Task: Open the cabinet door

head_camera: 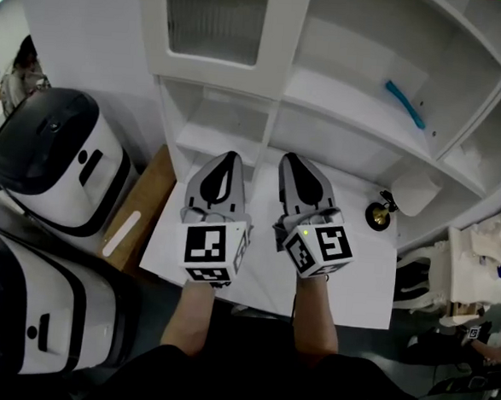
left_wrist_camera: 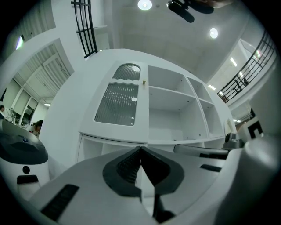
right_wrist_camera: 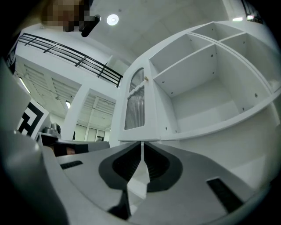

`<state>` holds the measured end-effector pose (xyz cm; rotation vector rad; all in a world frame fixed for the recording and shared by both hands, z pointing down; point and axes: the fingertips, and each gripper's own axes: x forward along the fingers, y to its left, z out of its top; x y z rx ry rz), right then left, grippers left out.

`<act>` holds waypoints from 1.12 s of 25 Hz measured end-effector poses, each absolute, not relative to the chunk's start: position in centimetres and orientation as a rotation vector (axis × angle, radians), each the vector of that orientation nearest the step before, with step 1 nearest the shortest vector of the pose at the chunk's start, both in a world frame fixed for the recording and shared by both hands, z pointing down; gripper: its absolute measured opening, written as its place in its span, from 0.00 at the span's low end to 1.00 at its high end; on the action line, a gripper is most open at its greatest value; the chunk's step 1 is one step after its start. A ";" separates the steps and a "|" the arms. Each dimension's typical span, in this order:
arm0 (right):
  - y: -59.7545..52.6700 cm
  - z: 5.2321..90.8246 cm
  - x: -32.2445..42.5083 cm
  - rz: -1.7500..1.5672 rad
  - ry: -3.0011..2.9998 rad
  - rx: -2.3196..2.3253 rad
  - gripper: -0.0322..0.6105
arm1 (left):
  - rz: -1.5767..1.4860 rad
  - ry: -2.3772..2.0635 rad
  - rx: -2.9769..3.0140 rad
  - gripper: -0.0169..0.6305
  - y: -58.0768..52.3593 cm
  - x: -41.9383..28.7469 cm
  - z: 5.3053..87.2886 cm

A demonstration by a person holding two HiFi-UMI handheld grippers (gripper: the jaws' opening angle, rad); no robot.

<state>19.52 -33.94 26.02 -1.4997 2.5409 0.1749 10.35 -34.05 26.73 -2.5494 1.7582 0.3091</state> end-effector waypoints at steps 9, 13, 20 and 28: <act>-39.2 23.9 21.8 0.212 2.543 -1.404 0.19 | 0.308 1.822 -2.474 0.05 -37.8 11.2 25.6; -40.6 22.7 21.8 0.262 2.561 -1.357 0.19 | 0.296 1.842 -2.454 0.05 -39.0 11.5 25.7; -42.7 20.9 19.9 0.278 2.635 -1.229 0.24 | 0.273 1.841 -2.438 0.05 -40.6 12.7 25.3; -45.3 20.7 18.6 0.244 2.683 -1.305 0.34 | 0.262 1.866 -2.414 0.05 -40.9 12.1 25.4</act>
